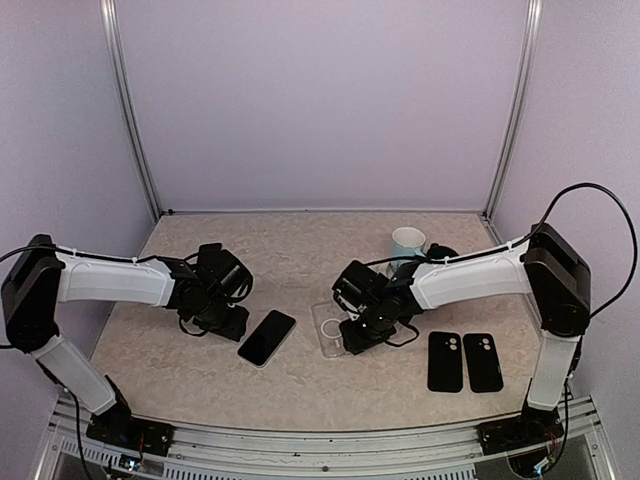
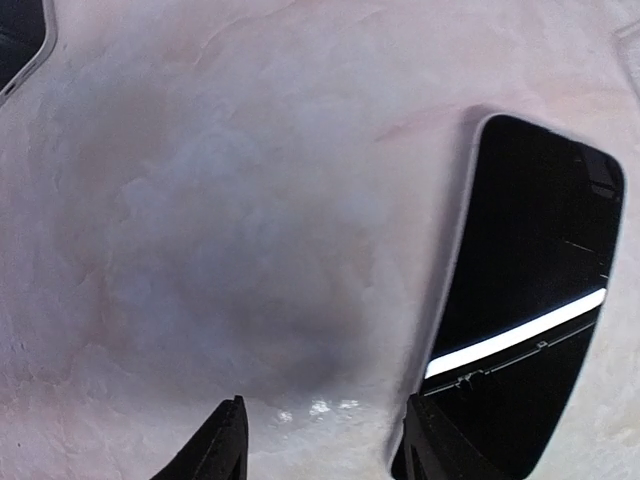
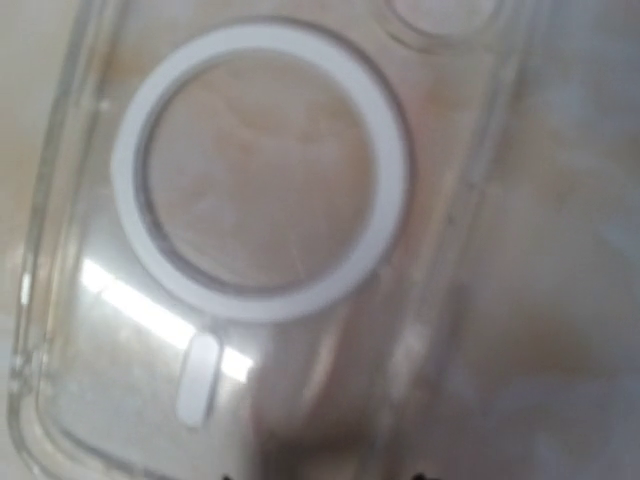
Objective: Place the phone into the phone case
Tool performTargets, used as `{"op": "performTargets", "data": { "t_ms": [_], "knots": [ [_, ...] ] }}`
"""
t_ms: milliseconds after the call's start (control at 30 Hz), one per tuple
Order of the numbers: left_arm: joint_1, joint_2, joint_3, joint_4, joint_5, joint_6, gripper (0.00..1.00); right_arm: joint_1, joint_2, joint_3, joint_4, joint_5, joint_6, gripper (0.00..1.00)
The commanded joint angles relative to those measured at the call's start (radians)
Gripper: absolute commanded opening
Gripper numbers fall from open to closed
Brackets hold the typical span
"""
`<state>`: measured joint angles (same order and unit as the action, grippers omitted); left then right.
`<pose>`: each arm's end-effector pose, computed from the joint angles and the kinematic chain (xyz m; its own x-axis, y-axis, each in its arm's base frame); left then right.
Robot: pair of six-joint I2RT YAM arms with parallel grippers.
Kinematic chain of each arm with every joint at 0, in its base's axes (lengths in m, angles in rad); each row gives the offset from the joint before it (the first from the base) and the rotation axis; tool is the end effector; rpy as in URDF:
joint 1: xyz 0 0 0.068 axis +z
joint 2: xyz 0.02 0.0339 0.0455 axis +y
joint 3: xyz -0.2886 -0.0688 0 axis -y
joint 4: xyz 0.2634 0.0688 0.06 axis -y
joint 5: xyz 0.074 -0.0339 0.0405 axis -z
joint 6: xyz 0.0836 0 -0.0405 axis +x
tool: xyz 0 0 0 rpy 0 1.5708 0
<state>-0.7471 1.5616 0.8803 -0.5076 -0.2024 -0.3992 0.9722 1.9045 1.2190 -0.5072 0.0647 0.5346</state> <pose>0.2446 -0.2036 0.1381 -0.8646 0.2819 -0.4159 0.2980 0.9542 0.0270 0.2380 0.3394 0.1196 -0.8638 -0.3641 -0.3483 -0.4310 0.8920 0.1364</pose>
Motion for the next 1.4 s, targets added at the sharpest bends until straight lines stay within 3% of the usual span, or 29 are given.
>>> {"op": "performTargets", "data": {
  "t_ms": [0, 333, 567, 767, 867, 1000, 1100, 1233, 1367],
  "knots": [
    [0.028, 0.026, 0.018, -0.048, -0.052, 0.019, 0.48, 0.003, -0.097, -0.014, -0.026, 0.050, 0.041, 0.40],
    [-0.059, 0.116, -0.059, -0.032, 0.059, -0.028, 0.42, 0.005, -0.087, 0.082, 0.019, 0.041, -0.053, 0.41],
    [-0.145, 0.180, -0.004, -0.047, 0.198, -0.025, 0.42, -0.001, -0.037, 0.166, 0.020, 0.027, -0.106, 0.40],
    [-0.181, 0.100, -0.057, 0.123, 0.311, -0.099, 0.43, -0.020, 0.035, 0.269, -0.018, -0.012, -0.140, 0.41],
    [-0.180, -0.004, -0.087, 0.143, 0.198, -0.162, 0.43, -0.010, 0.062, 0.308, -0.039, 0.036, -0.153, 0.43],
    [-0.181, -0.158, -0.093, 0.088, -0.010, -0.278, 0.54, 0.017, 0.110, 0.357, -0.038, 0.051, -0.140, 0.50],
    [-0.181, -0.261, -0.115, 0.064, -0.211, -0.355, 0.73, 0.051, 0.196, 0.474, -0.103, 0.094, -0.094, 0.67],
    [-0.164, -0.343, -0.105, 0.032, -0.427, -0.333, 0.98, 0.084, 0.303, 0.658, -0.189, 0.117, -0.028, 0.94],
    [-0.106, -0.363, -0.057, -0.045, -0.555, -0.369, 0.99, 0.101, 0.400, 0.795, -0.273, 0.109, 0.063, 0.99]
  ]
}}
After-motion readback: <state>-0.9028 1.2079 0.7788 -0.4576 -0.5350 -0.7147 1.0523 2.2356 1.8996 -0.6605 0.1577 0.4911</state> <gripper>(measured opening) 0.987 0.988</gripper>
